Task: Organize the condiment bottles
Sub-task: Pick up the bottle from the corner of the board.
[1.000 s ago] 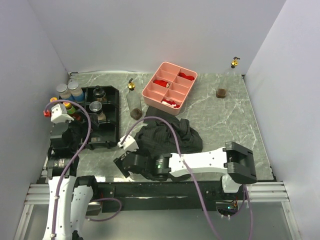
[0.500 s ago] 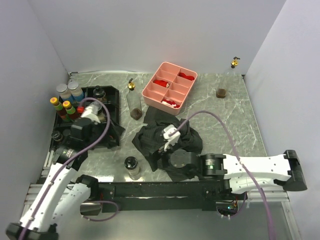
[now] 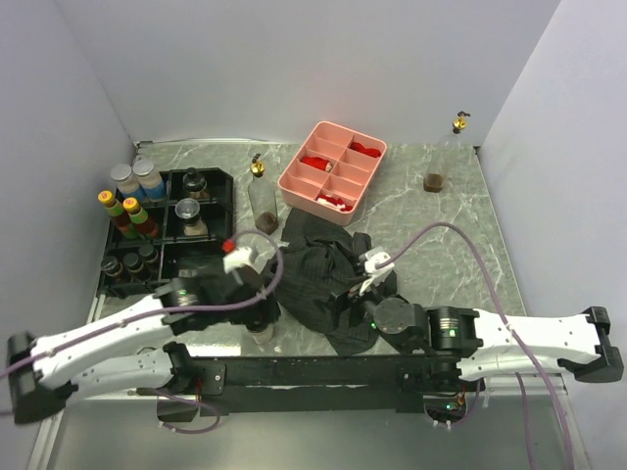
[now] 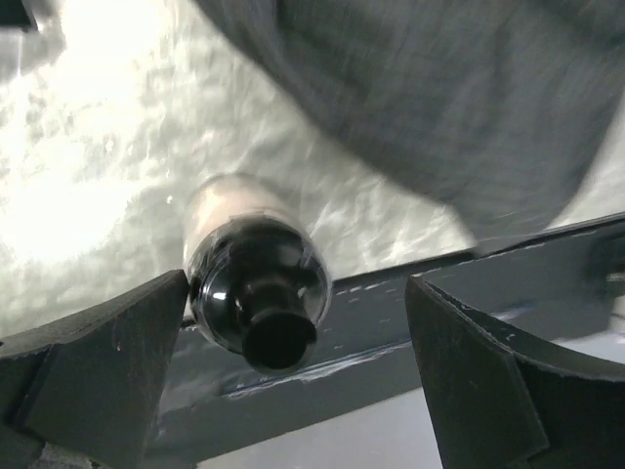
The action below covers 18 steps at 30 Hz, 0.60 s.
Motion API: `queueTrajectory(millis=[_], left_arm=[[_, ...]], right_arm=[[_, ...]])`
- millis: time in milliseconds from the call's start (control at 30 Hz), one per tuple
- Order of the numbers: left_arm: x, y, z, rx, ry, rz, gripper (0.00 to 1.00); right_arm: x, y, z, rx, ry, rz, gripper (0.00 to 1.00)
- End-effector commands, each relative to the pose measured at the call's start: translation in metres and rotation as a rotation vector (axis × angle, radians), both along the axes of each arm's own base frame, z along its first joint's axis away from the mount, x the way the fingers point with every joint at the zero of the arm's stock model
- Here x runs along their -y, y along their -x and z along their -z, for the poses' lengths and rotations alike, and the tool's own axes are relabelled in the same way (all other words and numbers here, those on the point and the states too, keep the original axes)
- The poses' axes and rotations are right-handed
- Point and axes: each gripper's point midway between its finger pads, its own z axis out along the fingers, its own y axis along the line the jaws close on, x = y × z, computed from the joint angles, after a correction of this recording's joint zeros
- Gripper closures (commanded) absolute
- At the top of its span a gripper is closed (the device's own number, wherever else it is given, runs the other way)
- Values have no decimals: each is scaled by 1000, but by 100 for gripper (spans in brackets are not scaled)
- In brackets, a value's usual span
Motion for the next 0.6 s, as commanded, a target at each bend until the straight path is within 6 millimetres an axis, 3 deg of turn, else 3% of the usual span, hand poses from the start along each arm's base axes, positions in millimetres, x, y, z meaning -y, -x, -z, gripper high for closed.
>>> queueTrajectory(millis=[0,67,367,467,567], left_arm=[[5,12,1,7,-100,-75,1],[9,22,8,-4,-144,-68,1],[11,23,24,-6,-198,-78,7],[9,24,24,-7,-174,-86,16],[7,26,23,-11,-149,-87,31]], right_arm=[[20,-4,-5,4,-45,60,0],[26,-4,-6,3,-67,64,0],[31,-1,-4,-12,-94,55,0],[32,-2,-4,-9,-92,64,0],[31,-1,-6,-9,-100,56,0]])
